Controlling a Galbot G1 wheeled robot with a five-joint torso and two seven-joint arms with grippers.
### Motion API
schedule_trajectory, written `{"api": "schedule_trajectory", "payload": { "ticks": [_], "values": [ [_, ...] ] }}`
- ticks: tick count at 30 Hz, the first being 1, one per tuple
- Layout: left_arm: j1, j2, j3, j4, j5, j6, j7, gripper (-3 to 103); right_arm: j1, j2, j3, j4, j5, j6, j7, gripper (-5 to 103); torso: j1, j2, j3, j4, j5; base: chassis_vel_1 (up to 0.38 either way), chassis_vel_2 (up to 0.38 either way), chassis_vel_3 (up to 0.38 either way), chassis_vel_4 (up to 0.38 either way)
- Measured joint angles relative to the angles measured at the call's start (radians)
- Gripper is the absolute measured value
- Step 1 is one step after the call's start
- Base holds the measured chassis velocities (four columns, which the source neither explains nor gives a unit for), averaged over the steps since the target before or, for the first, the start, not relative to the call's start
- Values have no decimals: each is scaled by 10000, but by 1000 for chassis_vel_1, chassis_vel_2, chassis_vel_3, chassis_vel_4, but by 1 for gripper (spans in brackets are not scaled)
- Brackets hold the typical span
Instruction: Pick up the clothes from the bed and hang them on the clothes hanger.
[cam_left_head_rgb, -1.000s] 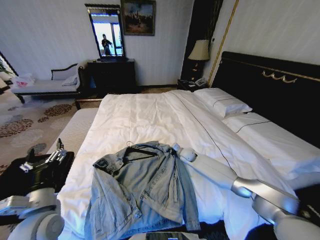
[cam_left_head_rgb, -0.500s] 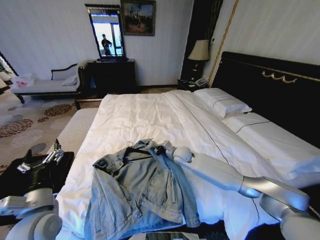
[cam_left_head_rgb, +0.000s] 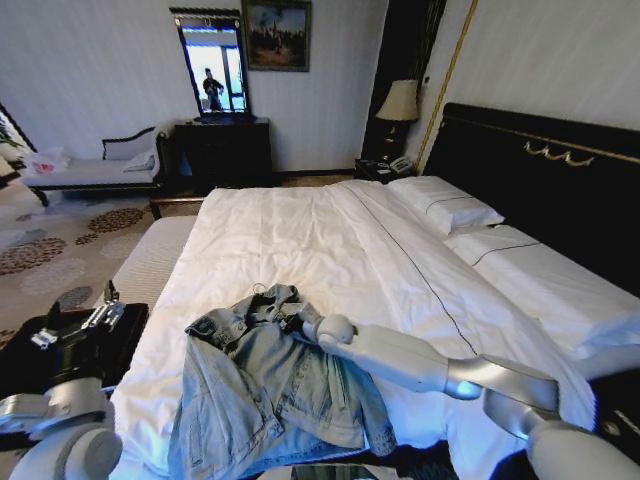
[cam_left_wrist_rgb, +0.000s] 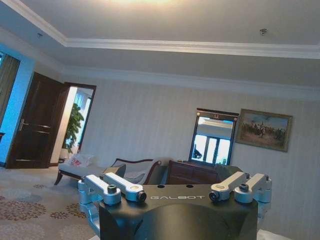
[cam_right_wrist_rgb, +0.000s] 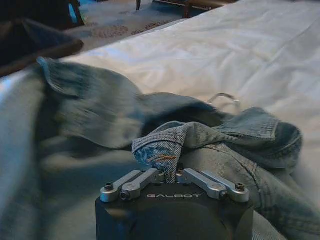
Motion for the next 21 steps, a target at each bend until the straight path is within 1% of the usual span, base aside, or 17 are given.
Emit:
{"api": "schedule_trajectory", "payload": {
  "ticks": [1,2,3,4,5,7,9,10,11,14,15,16,17,18,19,20,21],
  "values": [
    [-2,-22,29,6,0,-11,0,100,-59,230,-53,115,474,-16,383,5,0,0,0,2,2,0,0,0,0],
    [-3,-33,52,7,0,-20,1,100,-119,405,-83,164,742,-46,753,10,0,-1,0,5,3,0,0,0,0],
    [-2,-42,65,7,2,-24,2,100,-168,524,-109,191,938,-93,1136,10,0,0,0,6,3,0,0,0,0],
    [-2,-42,65,7,2,-24,2,100,-168,524,-109,191,938,-93,1136,10,0,0,0,6,3,0,0,0,0],
    [-3,-44,66,7,2,-26,2,100,-200,590,-125,205,1079,-141,1399,15,0,0,0,6,3,0,0,0,0],
    [-3,-34,24,6,-18,-29,3,100,-300,730,-179,360,1763,-472,2565,26,0,0,-1,6,3,0,0,0,0],
    [18,1,-83,4,-92,-39,3,100,-317,656,-182,665,2309,-825,3383,37,-1,0,-1,5,3,0,0,0,0],
    [18,1,-83,4,-92,-39,3,100,-317,656,-182,665,2309,-825,3383,37,-1,0,-1,5,3,0,0,0,0],
    [27,10,-110,5,-108,-47,3,100,-305,588,-181,831,2491,-943,3598,37,-1,0,0,3,3,0,0,0,0],
    [67,36,-187,38,-153,-94,3,100,-32,168,-129,1990,3375,-1718,4831,53,-1,-1,0,1,4,0,0,0,0],
    [67,36,-187,38,-153,-94,3,100,-32,168,-129,1990,3375,-1718,4831,53,-1,-1,0,1,4,0,0,0,0],
    [69,41,-192,41,-159,-99,3,100,42,114,-122,2185,3515,-1879,5066,53,-1,0,0,1,4,0,0,0,0],
    [67,45,-199,42,-164,-101,4,100,171,38,-110,2490,3735,-2141,5448,58,-2,0,0,1,4,0,0,0,0],
    [50,52,-215,44,-175,-102,4,100,496,-63,-63,3015,4147,-2579,6055,64,-2,0,-1,0,3,0,0,0,0],
    [37,53,-216,44,-179,-102,4,100,693,-42,-39,3176,4214,-2743,6202,70,-2,0,-1,0,3,0,0,0,0],
    [37,53,-216,44,-179,-102,4,100,693,-42,-39,3176,4214,-2743,6202,70,-2,0,-1,0,3,0,0,0,0],
    [30,53,-216,44,-179,-102,3,100,859,27,-32,3208,4145,-2846,6230,75,-2,1,-1,-1,2,0,0,0,0]
  ]
}}
